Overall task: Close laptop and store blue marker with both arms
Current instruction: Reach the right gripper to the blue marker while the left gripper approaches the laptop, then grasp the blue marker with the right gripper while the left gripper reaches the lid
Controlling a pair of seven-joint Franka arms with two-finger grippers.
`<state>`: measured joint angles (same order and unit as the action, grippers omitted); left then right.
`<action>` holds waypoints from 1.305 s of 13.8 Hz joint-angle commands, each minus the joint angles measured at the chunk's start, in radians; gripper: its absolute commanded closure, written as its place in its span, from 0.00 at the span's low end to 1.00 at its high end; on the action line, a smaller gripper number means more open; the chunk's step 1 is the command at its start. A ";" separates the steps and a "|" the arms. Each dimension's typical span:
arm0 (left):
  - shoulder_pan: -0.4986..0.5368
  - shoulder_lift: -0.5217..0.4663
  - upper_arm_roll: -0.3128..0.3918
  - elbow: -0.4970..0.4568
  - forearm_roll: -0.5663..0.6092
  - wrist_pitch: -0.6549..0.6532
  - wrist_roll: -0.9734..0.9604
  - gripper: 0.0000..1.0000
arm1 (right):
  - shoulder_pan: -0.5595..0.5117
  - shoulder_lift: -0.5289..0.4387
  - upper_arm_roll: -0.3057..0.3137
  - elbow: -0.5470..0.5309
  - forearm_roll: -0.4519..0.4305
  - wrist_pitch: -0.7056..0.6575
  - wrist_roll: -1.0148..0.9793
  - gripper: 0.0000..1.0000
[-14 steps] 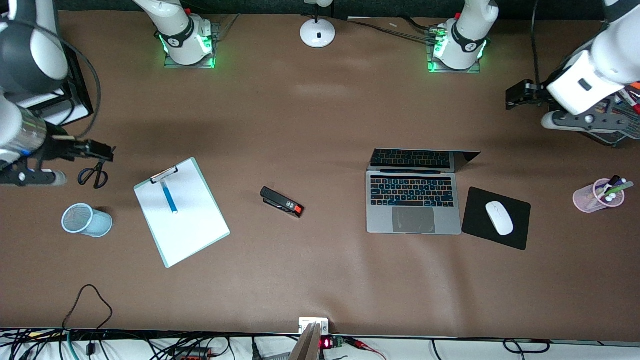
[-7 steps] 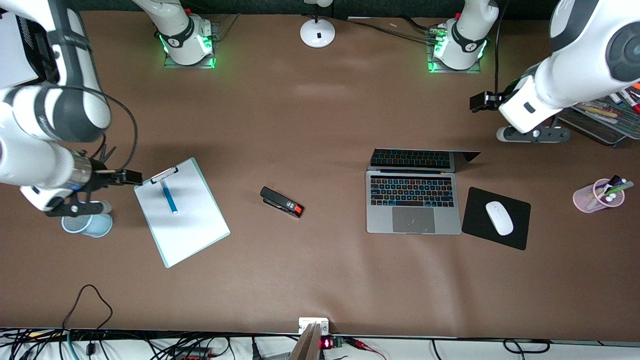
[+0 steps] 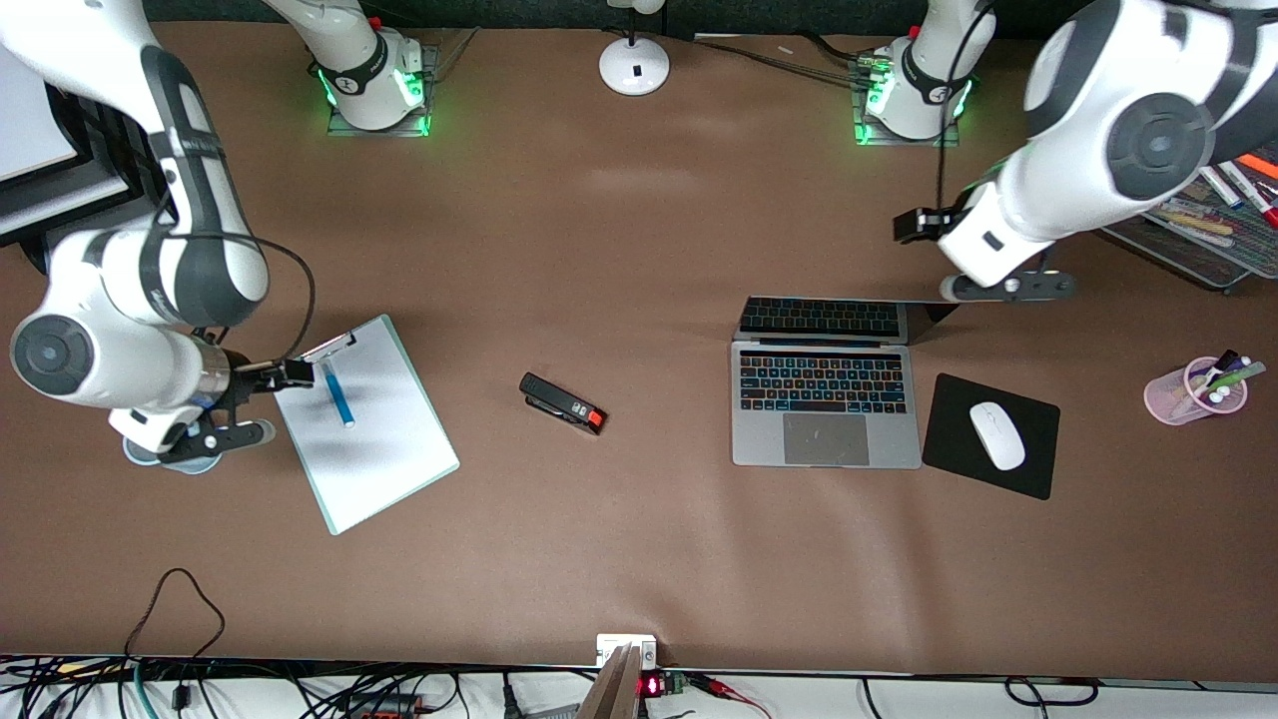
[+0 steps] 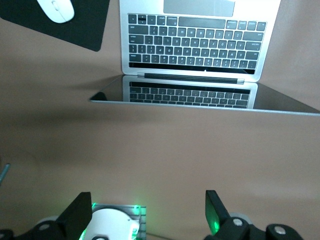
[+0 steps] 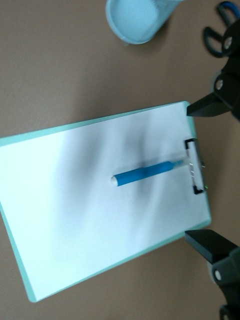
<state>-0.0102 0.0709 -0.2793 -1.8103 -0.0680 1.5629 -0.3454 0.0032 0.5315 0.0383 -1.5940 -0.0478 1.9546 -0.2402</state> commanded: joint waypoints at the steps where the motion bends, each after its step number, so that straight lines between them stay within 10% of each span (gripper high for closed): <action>1: 0.009 -0.062 -0.018 -0.110 -0.018 0.086 -0.026 0.00 | 0.000 0.054 0.000 0.022 -0.015 0.033 -0.060 0.00; 10: 0.009 -0.106 -0.080 -0.342 -0.016 0.403 -0.041 0.00 | 0.014 0.156 0.000 0.014 -0.012 0.155 -0.188 0.03; 18: 0.004 -0.034 -0.100 -0.359 -0.004 0.552 -0.029 0.00 | 0.037 0.180 -0.002 0.016 -0.014 0.198 -0.172 0.18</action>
<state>-0.0102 0.0142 -0.3712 -2.1683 -0.0680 2.0856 -0.3837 0.0411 0.6993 0.0376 -1.5934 -0.0482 2.1472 -0.4131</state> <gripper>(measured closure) 0.000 0.163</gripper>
